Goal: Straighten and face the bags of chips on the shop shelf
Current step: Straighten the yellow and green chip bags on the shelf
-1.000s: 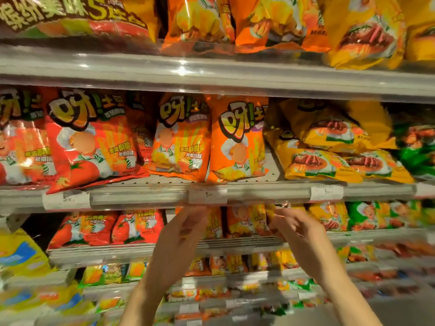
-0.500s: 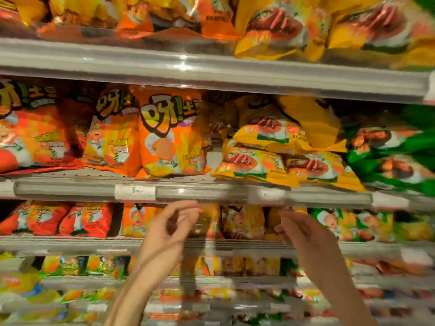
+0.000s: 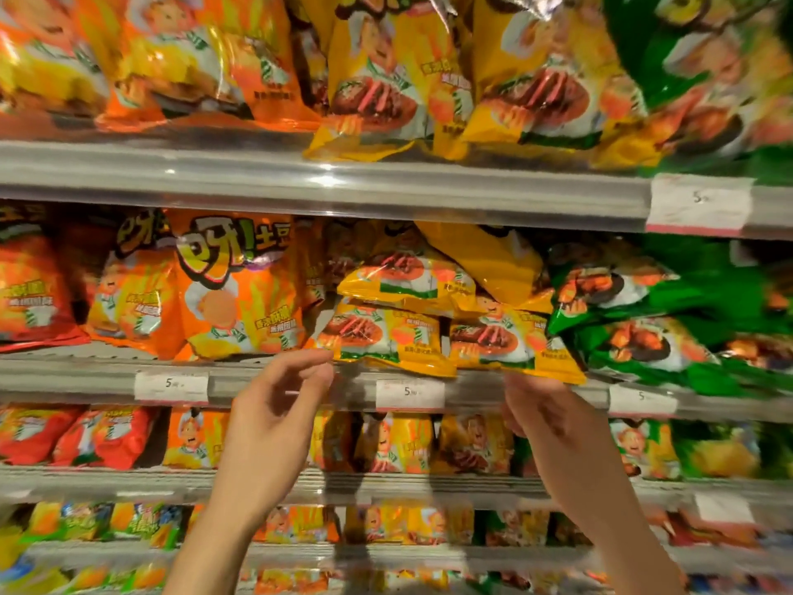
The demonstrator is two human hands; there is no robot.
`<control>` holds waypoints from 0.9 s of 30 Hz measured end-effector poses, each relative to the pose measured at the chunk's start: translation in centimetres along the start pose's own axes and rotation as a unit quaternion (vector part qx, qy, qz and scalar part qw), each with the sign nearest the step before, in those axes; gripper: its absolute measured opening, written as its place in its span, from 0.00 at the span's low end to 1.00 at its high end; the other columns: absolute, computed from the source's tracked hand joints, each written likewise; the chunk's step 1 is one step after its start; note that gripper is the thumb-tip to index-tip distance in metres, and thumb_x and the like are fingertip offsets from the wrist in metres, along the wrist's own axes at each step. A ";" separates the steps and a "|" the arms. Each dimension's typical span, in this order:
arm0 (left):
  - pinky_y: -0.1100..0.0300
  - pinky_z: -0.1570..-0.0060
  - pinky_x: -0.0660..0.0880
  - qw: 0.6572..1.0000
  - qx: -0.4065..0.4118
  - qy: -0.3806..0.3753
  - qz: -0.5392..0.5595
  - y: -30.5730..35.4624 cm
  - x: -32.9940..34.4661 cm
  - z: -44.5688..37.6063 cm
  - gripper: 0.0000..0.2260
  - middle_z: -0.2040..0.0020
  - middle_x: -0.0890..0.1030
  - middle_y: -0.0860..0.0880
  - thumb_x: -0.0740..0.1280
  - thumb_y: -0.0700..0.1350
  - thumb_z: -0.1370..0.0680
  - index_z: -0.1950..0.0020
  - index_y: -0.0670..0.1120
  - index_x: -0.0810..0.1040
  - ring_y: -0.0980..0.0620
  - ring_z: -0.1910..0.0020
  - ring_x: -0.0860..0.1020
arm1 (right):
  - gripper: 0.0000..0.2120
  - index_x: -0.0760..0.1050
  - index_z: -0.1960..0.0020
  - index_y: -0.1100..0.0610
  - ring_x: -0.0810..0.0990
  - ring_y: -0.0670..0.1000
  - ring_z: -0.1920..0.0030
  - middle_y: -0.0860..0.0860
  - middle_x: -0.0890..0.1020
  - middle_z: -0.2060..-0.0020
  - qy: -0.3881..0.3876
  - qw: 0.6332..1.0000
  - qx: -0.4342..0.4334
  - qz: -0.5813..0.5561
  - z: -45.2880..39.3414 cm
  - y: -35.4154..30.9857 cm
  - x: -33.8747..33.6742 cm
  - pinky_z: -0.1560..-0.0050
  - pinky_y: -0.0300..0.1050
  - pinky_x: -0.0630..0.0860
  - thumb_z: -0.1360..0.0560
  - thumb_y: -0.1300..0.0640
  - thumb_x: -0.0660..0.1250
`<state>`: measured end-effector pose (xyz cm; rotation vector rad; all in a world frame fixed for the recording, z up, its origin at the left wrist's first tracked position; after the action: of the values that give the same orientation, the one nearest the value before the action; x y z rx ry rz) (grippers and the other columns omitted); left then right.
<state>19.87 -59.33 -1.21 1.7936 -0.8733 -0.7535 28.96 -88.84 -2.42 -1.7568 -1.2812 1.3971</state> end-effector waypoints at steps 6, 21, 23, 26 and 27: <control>0.73 0.52 0.70 0.988 0.113 0.040 -0.101 3.8 0.5 -4.2 0.06 0.50 0.81 0.56 0.69 0.51 0.20 0.45 0.53 0.80 0.60 0.50 0.78 | 0.08 0.79 0.44 0.51 0.80 0.42 0.55 0.45 0.83 0.54 0.050 0.993 -0.104 0.037 -3.2 -5.3 -0.4 0.57 0.33 0.75 0.20 0.50 0.67; 0.46 0.36 0.74 0.973 -0.073 -0.093 -0.199 2.0 6.2 -13.2 0.50 0.36 0.80 0.49 0.60 0.83 0.42 0.31 0.50 0.76 0.45 0.37 0.77 | 0.34 0.57 0.23 0.64 0.62 0.64 0.25 0.64 0.66 0.28 0.036 0.964 0.013 0.262 -12.2 -5.0 1.0 0.24 0.58 0.60 0.20 0.47 0.65; 0.48 0.37 0.76 0.975 -0.078 -0.104 -0.181 1.7 6.3 -13.4 0.48 0.40 0.82 0.51 0.64 0.81 0.43 0.34 0.51 0.79 0.48 0.40 0.79 | 0.33 0.58 0.24 0.65 0.62 0.64 0.25 0.64 0.66 0.28 0.039 0.966 0.019 0.254 -12.5 -5.0 0.9 0.24 0.57 0.60 0.20 0.47 0.65; 0.48 0.38 0.77 0.982 -0.069 -0.098 -0.149 2.0 5.8 -13.0 0.40 0.42 0.83 0.52 0.69 0.74 0.39 0.36 0.50 0.80 0.50 0.42 0.80 | 0.32 0.60 0.25 0.64 0.63 0.64 0.26 0.64 0.68 0.30 0.056 0.967 0.013 0.247 -12.5 -5.0 0.5 0.25 0.56 0.62 0.21 0.47 0.67; 0.48 0.38 0.77 0.984 -0.066 -0.092 -0.139 2.2 5.3 -12.9 0.38 0.41 0.83 0.51 0.70 0.72 0.37 0.35 0.48 0.79 0.49 0.41 0.79 | 0.32 0.61 0.25 0.63 0.63 0.63 0.27 0.64 0.68 0.30 0.063 0.968 0.011 0.243 -12.5 -5.0 0.4 0.26 0.56 0.62 0.21 0.47 0.67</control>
<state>32.62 -58.02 4.63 1.7660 -0.6787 -1.1444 39.05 -84.81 5.55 -2.2034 -0.7902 1.5106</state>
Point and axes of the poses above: each hand's wrist, its own z-axis away from the middle knuckle, its own x-axis out of the palm, y = z × x, the point moved 10 cm from there along -z, towards the middle knuckle
